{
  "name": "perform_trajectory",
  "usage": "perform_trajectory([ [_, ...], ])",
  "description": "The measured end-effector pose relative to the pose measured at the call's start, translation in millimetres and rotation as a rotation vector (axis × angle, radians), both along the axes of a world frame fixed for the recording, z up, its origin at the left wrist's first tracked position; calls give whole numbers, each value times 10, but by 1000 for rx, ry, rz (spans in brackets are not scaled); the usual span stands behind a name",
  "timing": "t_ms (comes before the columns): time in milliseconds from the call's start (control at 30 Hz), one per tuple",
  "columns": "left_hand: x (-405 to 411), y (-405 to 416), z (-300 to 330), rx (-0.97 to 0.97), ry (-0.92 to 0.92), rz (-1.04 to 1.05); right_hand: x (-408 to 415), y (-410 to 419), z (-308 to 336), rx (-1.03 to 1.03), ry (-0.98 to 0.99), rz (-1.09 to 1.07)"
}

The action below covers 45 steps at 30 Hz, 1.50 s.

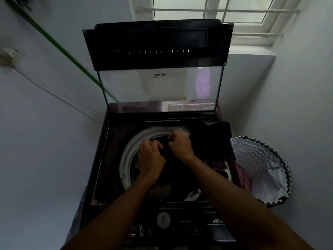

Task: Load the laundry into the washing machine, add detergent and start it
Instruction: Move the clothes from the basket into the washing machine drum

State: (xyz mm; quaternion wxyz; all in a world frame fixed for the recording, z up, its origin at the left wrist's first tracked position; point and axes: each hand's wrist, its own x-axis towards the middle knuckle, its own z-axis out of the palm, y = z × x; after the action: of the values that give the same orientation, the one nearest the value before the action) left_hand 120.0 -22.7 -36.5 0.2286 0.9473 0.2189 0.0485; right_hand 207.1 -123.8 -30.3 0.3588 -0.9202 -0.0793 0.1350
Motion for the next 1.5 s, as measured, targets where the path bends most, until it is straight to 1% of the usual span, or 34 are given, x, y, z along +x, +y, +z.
perform_trajectory([
  [67, 129, -118, 52, -114, -30, -97, 105, -140, 35, -26, 11, -59],
  [167, 360, -379, 139, -145, 5, -244, 209, -413, 86, -23, 11, -62],
  [233, 486, -556, 197, -186, 30, -278, 226, -602, 139, -69, -55, -110],
  [333, 641, -817, 234, -211, 17, -382, 224, -887, 186, -205, -186, -213],
  [400, 720, -983, 216, -250, 20, -468, 237, -1070, 194, -246, -198, -293],
  [500, 801, -1249, 176, -314, 95, -567, 273, -1365, 152, -203, -67, -411],
  [633, 827, -1506, 138, -300, 222, -639, 294, -1658, 37, -21, 108, -508],
  [700, 805, -1563, 100, -316, 291, -643, 293, -1705, 12, 73, 127, -496],
  [767, 789, -1561, 50, -319, 304, -625, 301, -1678, 14, 152, 128, -487],
  [800, 789, -1538, 26, -309, 295, -613, 306, -1646, 28, 152, 130, -499],
  [867, 793, -1474, 5, -299, 274, -590, 312, -1576, 35, 56, 99, -507],
  [967, 798, -1377, -14, -288, 241, -528, 292, -1477, 6, -178, -41, -411],
  [1033, 777, -1325, -17, -297, 189, -479, 255, -1422, -7, -240, -128, -367],
  [1067, 764, -1290, -15, -313, 157, -453, 236, -1373, 1, -222, -162, -355],
  [1200, 726, -1108, -2, -342, 13, -384, 169, -1103, 79, -26, -287, -243],
  [1267, 688, -976, 12, -338, -44, -347, 154, -936, 76, 78, -243, -181],
  [1333, 632, -821, 35, -303, -85, -292, 110, -745, 73, 204, -129, -126],
  [1433, 535, -579, 32, -174, -89, -250, 68, -505, 3, 210, -15, -10],
  [1500, 450, -414, -11, -128, -19, -238, 23, -386, -14, 182, 156, 34],
])
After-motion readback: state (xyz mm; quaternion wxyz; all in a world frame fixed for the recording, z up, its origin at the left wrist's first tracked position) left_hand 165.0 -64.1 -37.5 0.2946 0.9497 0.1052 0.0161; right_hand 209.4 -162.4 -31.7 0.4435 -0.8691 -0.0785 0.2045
